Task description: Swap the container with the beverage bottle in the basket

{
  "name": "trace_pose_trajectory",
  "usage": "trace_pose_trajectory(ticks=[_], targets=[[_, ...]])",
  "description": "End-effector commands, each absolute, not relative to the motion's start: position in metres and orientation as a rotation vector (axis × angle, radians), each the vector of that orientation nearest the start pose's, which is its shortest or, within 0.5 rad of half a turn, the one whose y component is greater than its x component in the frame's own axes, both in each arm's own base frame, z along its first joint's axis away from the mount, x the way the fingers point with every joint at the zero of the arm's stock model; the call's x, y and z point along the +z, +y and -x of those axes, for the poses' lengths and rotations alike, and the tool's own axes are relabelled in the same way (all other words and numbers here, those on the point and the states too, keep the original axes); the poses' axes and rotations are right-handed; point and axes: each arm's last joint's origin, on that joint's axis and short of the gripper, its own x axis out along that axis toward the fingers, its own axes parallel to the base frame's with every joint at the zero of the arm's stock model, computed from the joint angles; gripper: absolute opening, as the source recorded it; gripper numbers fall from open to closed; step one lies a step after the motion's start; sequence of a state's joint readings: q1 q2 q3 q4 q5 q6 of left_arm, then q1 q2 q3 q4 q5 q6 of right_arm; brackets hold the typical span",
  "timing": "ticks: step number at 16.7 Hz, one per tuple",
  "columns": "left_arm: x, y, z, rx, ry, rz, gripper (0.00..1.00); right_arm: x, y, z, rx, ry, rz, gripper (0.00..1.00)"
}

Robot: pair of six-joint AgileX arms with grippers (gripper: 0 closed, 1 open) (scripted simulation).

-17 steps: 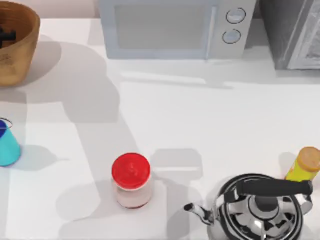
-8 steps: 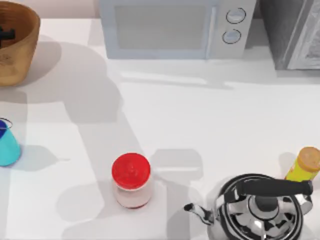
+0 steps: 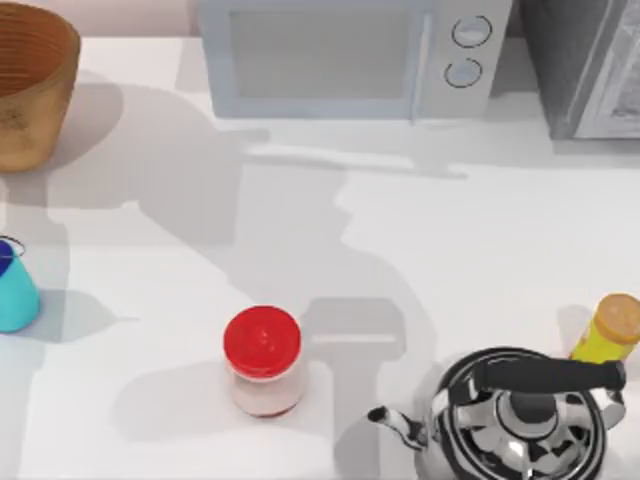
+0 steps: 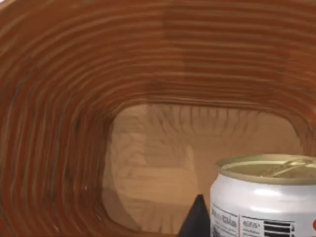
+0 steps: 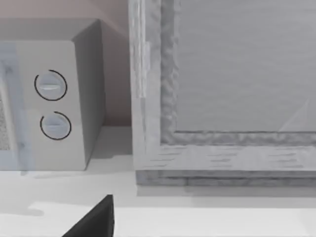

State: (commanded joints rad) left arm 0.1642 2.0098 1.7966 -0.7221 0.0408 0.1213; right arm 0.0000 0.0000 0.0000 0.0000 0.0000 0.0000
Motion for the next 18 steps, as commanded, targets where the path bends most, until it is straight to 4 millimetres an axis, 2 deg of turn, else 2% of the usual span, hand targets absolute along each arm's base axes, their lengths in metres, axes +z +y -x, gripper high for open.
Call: trace_pose_trajectory(ticks=[2, 4, 6, 7, 10, 12, 15, 18], targets=[[0.301, 0.062, -0.395, 0.086, 0.816, -0.017, 0.0, 0.16, -0.001, -0.106, 0.0, 0.0, 0.0, 1.0], [0.325, 0.046, -0.339, 0.092, 0.685, -0.023, 0.0, 0.16, -0.001, -0.106, 0.0, 0.0, 0.0, 1.0], [0.333, 0.032, -0.279, 0.092, 0.552, -0.025, 0.0, 0.16, -0.001, -0.106, 0.0, 0.0, 0.0, 1.0], [0.331, 0.026, -0.25, 0.09, 0.486, -0.024, 0.0, 0.16, -0.001, -0.106, 0.0, 0.0, 0.0, 1.0], [0.301, 0.012, -0.176, 0.075, 0.307, -0.018, 0.0, 0.16, -0.001, -0.106, 0.0, 0.0, 0.0, 1.0], [0.269, 0.007, -0.142, 0.061, 0.207, -0.012, 0.0, 0.16, -0.001, -0.106, 0.0, 0.0, 0.0, 1.0], [0.218, 0.002, -0.115, 0.036, 0.095, -0.004, 0.0, 0.16, -0.001, -0.106, 0.0, 0.0, 0.0, 1.0], [0.18, 0.0, -0.107, 0.014, 0.03, 0.0, 0.0, 0.16, -0.001, -0.106, 0.0, 0.0, 0.0, 1.0]])
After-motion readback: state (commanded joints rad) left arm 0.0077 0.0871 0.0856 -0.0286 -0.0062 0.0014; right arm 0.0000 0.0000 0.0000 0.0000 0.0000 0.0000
